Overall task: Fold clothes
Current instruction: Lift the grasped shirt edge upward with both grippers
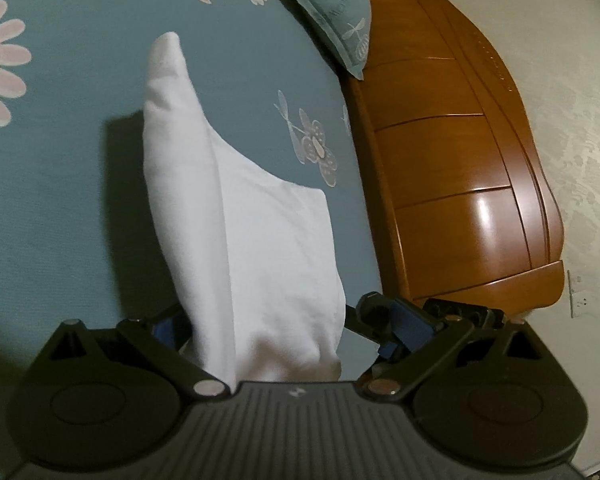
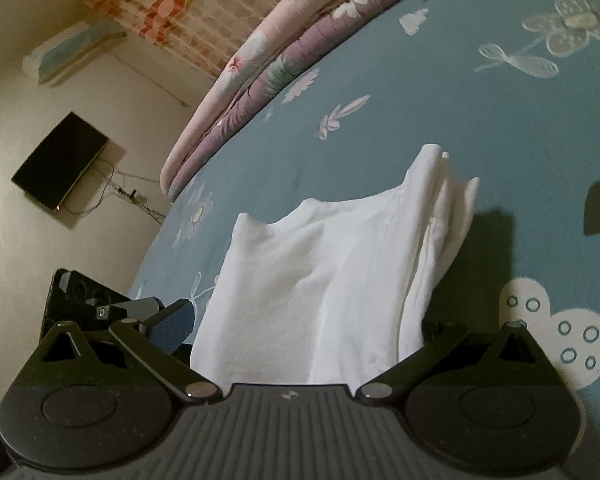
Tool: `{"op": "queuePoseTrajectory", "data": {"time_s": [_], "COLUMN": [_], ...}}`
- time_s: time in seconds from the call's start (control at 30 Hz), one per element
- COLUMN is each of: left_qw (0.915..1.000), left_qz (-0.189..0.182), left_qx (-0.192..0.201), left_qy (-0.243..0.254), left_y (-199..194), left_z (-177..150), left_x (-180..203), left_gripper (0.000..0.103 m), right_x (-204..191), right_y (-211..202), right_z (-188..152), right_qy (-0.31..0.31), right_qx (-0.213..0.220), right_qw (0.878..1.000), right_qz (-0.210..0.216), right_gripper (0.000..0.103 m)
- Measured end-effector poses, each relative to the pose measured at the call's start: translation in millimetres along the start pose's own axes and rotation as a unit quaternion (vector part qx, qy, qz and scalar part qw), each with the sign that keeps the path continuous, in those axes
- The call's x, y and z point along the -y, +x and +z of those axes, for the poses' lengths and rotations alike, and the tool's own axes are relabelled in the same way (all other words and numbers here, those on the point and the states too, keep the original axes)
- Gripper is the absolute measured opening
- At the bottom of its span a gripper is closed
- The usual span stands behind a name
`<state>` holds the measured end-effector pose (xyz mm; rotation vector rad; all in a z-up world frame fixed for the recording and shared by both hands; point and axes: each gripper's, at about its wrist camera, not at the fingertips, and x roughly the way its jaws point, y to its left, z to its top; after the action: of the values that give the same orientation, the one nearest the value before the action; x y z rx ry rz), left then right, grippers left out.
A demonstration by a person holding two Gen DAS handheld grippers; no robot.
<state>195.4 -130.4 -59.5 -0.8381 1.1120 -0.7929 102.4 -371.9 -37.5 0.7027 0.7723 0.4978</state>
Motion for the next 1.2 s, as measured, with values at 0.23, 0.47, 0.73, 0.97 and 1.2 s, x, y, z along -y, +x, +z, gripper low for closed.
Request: {"op": "queuePoseTrajectory", "data": {"time_s": [0.23,0.47,0.73,0.97,1.2], "left_qw": [0.9999,0.9992,0.9962,0.9916,0.985], "left_qz": [-0.015,-0.025,-0.042,-0.055,-0.073], "left_qx": [-0.001,-0.019,-0.061,-0.103,-0.143], "left_qy": [0.007,0.026,0.045,0.057,0.064], "left_y": [5,24,79,148,218], "left_z": [3,6,17,28,34], "left_x": [12,30,56,82,105], "left_gripper": [0.1,0.1,0.1,0.1,0.1], "right_x": [-10,-4,17,49,88], "right_y": [-13,-36,-76,-114,-150], "right_z": [3,11,29,52,70], "right_qy": [-0.024,-0.036,-0.07,-0.092,-0.09], "right_qx": [0.009,0.023,0.036,0.049,0.067], "right_qw": [1.0,0.999,0.994,0.987,0.98], "right_qz": [-0.01,-0.028,-0.072,-0.122,-0.164], "right_gripper": [0.103,0.103,0.103,0.103,0.103]}}
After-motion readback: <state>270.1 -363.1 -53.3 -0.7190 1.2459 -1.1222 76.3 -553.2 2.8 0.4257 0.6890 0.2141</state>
